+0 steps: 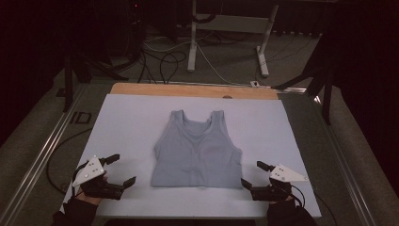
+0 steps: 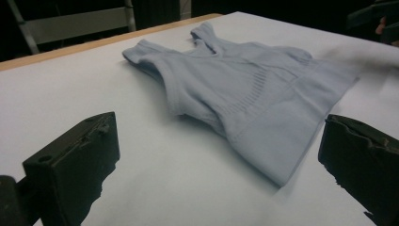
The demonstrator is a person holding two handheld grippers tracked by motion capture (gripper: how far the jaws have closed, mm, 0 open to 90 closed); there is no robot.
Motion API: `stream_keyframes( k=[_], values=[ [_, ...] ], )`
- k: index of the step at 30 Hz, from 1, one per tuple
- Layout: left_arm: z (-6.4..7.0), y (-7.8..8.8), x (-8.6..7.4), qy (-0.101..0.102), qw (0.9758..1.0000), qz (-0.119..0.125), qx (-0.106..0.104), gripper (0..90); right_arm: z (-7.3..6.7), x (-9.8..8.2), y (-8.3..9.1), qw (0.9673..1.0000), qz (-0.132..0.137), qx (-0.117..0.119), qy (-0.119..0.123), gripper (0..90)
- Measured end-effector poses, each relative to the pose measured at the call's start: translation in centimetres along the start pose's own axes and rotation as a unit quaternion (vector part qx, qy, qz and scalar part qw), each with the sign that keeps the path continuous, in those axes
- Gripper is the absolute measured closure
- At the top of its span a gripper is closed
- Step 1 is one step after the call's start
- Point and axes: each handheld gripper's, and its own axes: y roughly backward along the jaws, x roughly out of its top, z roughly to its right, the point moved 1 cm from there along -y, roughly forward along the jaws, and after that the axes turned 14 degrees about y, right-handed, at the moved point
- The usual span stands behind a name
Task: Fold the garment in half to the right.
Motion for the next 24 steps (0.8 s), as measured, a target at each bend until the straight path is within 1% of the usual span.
stream_keyframes(
  k=[2, 3, 4, 6, 8, 10, 13, 15, 16, 17, 18, 19, 21, 24],
  values=[
    [0.1, -0.2, 0.1, -0.004, 1.0000, -0.006, -0.002, 0.0, 0.0, 0.2, 0.0, 1.0000, 0.002, 0.005, -0.007, 8.4],
    [0.3, -0.2, 0.1, -0.005, 1.0000, -0.007, -0.002, 0.0, 0.1, 0.4, 0.0, 1.0000, 0.000, 0.005, -0.006, 8.4],
    [0.4, -0.2, 0.3, -0.007, 1.0000, -0.007, -0.004, 0.0, 0.1, 0.6, 0.0, 1.0000, 0.001, 0.006, -0.004, 8.4],
    [0.6, -0.1, 0.5, 0.000, 0.9999, -0.003, -0.011, 0.0, 0.0, 1.4, 0.2, 1.0000, 0.004, 0.005, 0.001, 8.4],
    [0.9, -0.1, 0.9, -0.001, 0.9999, 0.000, -0.015, 0.0, 0.0, 1.7, 0.3, 1.0000, 0.004, 0.002, 0.002, 8.4],
    [1.2, -0.1, 1.3, 0.000, 0.9998, -0.006, -0.021, 0.0, 0.1, 2.3, 0.5, 0.9999, 0.009, 0.004, 0.004, 8.4],
    [1.7, -0.1, 2.0, -0.009, 0.9996, -0.017, -0.019, 0.0, 0.2, 3.3, 0.7, 0.9998, 0.008, 0.000, 0.016, 8.5],
    [1.8, 0.0, 2.4, -0.006, 0.9995, -0.020, -0.024, 0.0, 0.6, 4.3, 0.7, 0.9997, 0.011, -0.004, 0.022, 8.4],
    [1.9, 0.0, 2.5, -0.006, 0.9994, -0.022, -0.025, 0.0, 0.6, 4.3, 0.7, 0.9997, 0.011, -0.004, 0.022, 8.4],
    [2.0, 0.1, 2.7, -0.008, 0.9995, -0.021, -0.024, 0.0, 0.7, 4.6, 0.7, 0.9997, 0.012, -0.003, 0.020, 8.5],
    [2.1, 0.1, 2.9, -0.012, 0.9995, -0.022, -0.019, 0.0, 0.8, 4.9, 0.6, 0.9996, 0.011, -0.004, 0.024, 8.5],
    [2.1, 0.1, 3.0, -0.013, 0.9995, -0.024, -0.019, 0.0, 0.9, 5.2, 0.5, 0.9996, 0.011, -0.004, 0.026, 8.5],
    [2.1, 0.1, 3.4, -0.009, 0.9994, -0.026, -0.023, 0.0, 1.1, 5.8, 0.1, 0.9994, 0.013, -0.001, 0.031, 8.5],
    [2.3, 0.0, 3.9, -0.011, 0.9993, -0.028, -0.021, 0.0, 1.2, 6.7, -0.5, 0.9992, 0.016, 0.003, 0.036, 8.4]
  ],
)
